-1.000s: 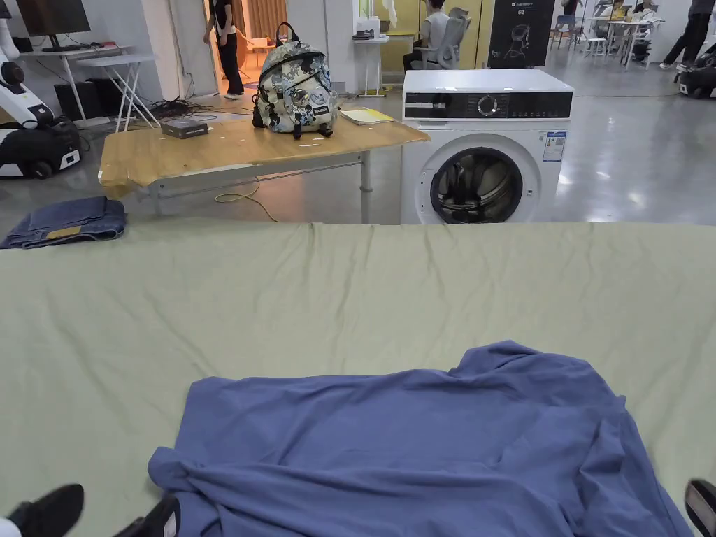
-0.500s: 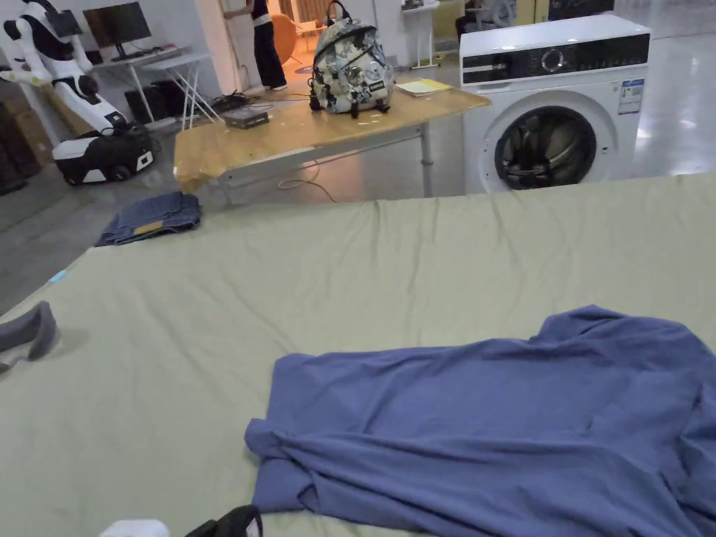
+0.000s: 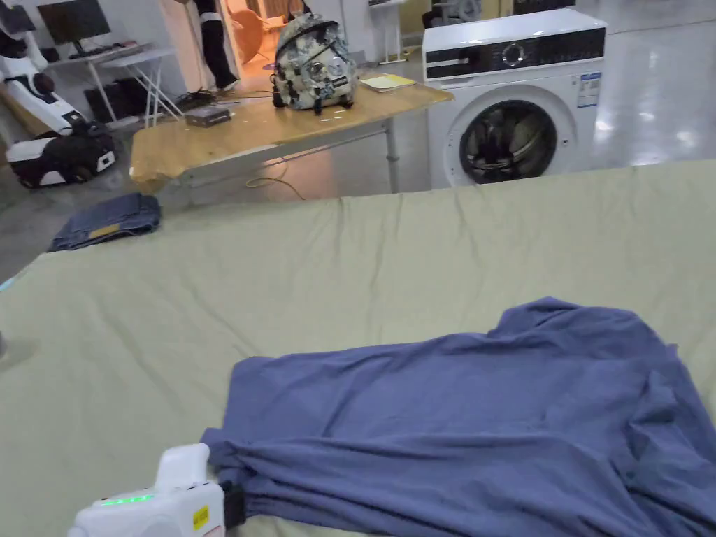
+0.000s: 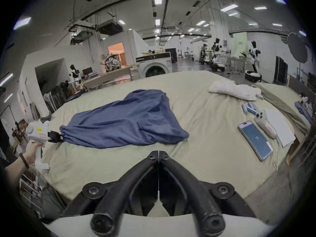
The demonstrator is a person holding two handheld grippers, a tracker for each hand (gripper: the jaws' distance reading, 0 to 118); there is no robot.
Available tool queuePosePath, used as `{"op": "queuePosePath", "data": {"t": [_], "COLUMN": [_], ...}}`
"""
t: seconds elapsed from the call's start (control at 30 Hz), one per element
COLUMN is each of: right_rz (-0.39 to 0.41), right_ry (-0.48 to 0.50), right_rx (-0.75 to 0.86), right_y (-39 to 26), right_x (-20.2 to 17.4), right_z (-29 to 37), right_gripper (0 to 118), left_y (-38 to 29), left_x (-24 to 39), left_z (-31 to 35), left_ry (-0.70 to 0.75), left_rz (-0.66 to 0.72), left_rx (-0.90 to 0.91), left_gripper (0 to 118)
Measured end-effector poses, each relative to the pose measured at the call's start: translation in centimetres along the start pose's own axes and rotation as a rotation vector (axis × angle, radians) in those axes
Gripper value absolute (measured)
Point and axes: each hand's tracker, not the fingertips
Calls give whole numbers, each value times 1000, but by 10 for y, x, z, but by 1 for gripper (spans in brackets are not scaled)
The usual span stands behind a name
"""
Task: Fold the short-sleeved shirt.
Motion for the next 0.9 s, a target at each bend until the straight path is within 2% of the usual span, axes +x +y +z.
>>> {"op": "queuePosePath", "data": {"t": [0.03, 0.07, 0.1, 0.17, 0.2, 0.23, 0.3, 0.33, 0.37, 0.4, 0.43, 0.47, 0.5, 0.53, 0.6, 0.67, 0.7, 0.8, 0.87, 0.9], "right_rz": [-10, -23, -3, 5, -23, -51, -101, -106, -104, -69, -28, 25, 92, 104, 6, -69, -67, -15, -21, -22], "right_ry": [-2, -9, -19, -3, -10, -29, -46, -85, -91, -101, -118, -161, -233, -221, -158, -159, -168, -216, -213, -211], "right_rx": [-12, -45, -90, -82, -82, -96, -195, -260, -353, -327, -268, -252, -220, -243, -260, -231, -202, -174, -174, -166], "right_y": [2, 8, 15, 31, 37, 41, 44, 42, 38, 38, 43, 47, 49, 50, 53, 59, 59, 63, 61, 56], "right_x": [3, 8, 12, 19, 23, 27, 41, 43, 45, 41, 31, 24, 20, 21, 27, 27, 33, 17, 16, 15], "right_z": [-8, -26, -49, -89, -113, -134, -187, -205, -224, -221, -207, -198, -193, -193, -183, -169, -167, -148, -126, -111], "right_gripper": [0, 14, 23, 42, 77, 86, 86, 86, 86, 86, 74, 45, 3, 3, 3, 3, 3, 3, 3, 3], "left_y": [-1, -6, -8, -6, -5, -2, -2, -2, -4, -6, -7, -7, -7, -7, -5, -3, -5, -11, -21, -30], "left_x": [9, 24, 31, 31, 26, 23, 19, 17, 18, 20, 22, 21, 22, 23, 16, 8, 7, -1, -16, -19], "left_z": [-3, -1, -5, -9, -9, -8, -6, -4, -4, -4, -5, -5, -4, -3, 6, 36, 56, 101, 120, 131], "left_ry": [17, 67, 83, 83, 74, 67, 43, 42, 43, 44, 49, 56, 59, 61, 41, -42, -66, -42, -117, -106], "left_rz": [-62, -119, -140, -123, -106, -100, -78, -79, -80, -82, -84, -88, -92, -95, -83, -19, -27, -67, -25, -39], "left_rx": [-12, -14, -20, -25, -39, -47, -51, -49, -45, -42, -40, -33, -29, -30, -24, 26, 72, 112, 107, 96], "left_gripper": [4, 4, 4, 4, 4, 4, 4, 4, 4, 4, 4, 4, 4, 4, 2, 1, 1, 1, 1, 1]}}
